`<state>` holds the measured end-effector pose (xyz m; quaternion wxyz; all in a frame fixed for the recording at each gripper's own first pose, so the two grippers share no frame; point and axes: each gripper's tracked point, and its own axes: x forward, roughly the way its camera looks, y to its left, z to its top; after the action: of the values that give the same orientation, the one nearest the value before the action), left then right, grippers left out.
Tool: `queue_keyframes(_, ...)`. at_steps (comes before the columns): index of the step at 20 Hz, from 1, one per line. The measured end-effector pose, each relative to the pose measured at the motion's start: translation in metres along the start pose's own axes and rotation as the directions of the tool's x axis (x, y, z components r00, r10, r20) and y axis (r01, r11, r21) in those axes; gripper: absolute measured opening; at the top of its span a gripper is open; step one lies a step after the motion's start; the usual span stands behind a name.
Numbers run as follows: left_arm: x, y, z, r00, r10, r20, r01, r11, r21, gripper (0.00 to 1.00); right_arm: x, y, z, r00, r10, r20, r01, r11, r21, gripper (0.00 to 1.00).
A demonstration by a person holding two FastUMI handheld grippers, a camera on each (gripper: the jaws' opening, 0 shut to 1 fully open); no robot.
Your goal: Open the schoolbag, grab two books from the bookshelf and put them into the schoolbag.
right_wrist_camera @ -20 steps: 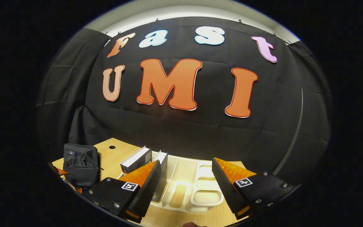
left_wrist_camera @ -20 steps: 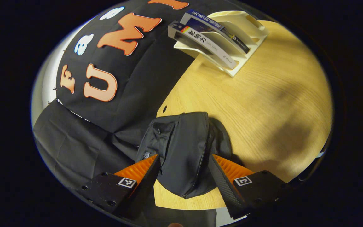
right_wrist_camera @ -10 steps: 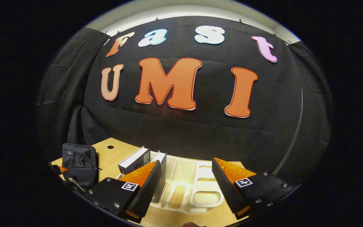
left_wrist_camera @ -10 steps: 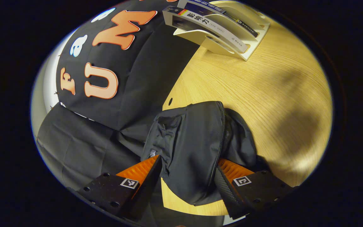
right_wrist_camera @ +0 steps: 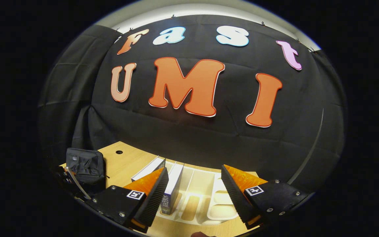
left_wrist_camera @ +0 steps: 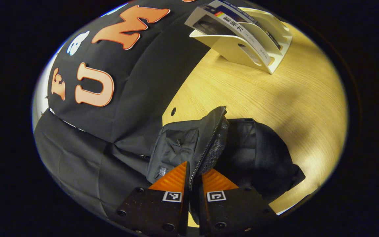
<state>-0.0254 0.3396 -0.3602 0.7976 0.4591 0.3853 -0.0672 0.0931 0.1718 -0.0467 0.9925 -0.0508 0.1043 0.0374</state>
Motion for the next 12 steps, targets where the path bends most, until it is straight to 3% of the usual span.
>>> queue_keyframes(3, -0.002, 0.014, 0.001, 0.991, -0.131, -0.002, 0.131, 0.989, -0.062, 0.08, 0.011, 0.022, 0.008, 0.999, 0.013, -0.039, -0.013, 1.0, -0.012, 0.95)
queue_keyframes(7, 0.002, 0.04, 0.001, 0.959, -0.282, 0.01, 0.281, 0.953, -0.108, 0.07, 0.025, 0.05, 0.017, 0.993, 0.025, -0.111, -0.026, 1.0, -0.012, 0.95)
queue_keyframes(12, 0.002, 0.077, 0.003, 0.903, -0.427, 0.043, 0.429, 0.901, -0.057, 0.07, 0.041, 0.078, 0.024, 0.972, 0.013, -0.233, -0.013, 1.0, 0.005, 0.96)
